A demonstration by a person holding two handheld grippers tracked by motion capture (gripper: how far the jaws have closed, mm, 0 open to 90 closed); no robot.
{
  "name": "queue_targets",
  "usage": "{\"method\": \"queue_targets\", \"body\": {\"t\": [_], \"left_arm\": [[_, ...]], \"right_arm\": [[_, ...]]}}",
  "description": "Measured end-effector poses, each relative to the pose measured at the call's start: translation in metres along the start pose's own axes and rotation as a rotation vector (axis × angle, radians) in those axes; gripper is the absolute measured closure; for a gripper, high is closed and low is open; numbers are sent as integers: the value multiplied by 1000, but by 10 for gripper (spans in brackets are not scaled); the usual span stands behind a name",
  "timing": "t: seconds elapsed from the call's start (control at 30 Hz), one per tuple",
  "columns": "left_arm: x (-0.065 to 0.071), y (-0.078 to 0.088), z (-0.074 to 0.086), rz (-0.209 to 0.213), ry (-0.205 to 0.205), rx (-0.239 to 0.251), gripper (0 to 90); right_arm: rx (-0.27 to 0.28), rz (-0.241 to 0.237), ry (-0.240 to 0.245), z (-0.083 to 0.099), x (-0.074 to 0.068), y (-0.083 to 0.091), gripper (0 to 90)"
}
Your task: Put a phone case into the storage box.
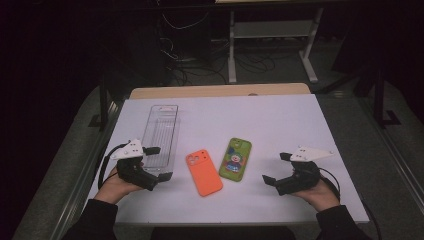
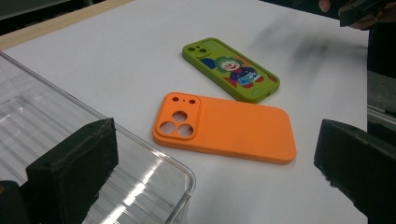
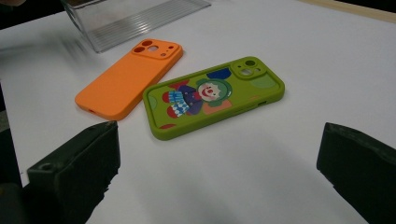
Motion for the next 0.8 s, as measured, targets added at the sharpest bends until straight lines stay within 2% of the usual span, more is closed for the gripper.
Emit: {"method": "queue_targets", "body": {"t": [0.1,0.27,0.3,0.33,0.57,0.63,0.8], "left_arm": [[-1,-5,-2,-2,-2,-13,0],[-2,-12,-11,4,18,2,0],[-2,-13,-12,10,8,0,0],[-1,-14,-13,9,16,2,0],[4,-27,-21,31,1,-15,0],[6,-30,-25,39,7,-9,0],[10,-40,-31,51,-10,-18,10]], "right_arm": [[1,4,2,0,1,0,0],[3,7,4,0,1,2,0],[8,8,6,-1,2,2,0],[9,9,8,-1,2,2,0],[1,13,9,0,2,2,0],[2,13,8,0,2,3,0],[4,12,6,-1,2,3,0]]}}
Point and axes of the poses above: each handheld gripper's, and its own axes: y roughly backward along the jaws, z roughly out of its underside, x roughly to its right, the point moved 7 cm from there along -y, roughly forward along the jaws, and after that the axes turned 5 degrees about -y, right-handed, at the moved point
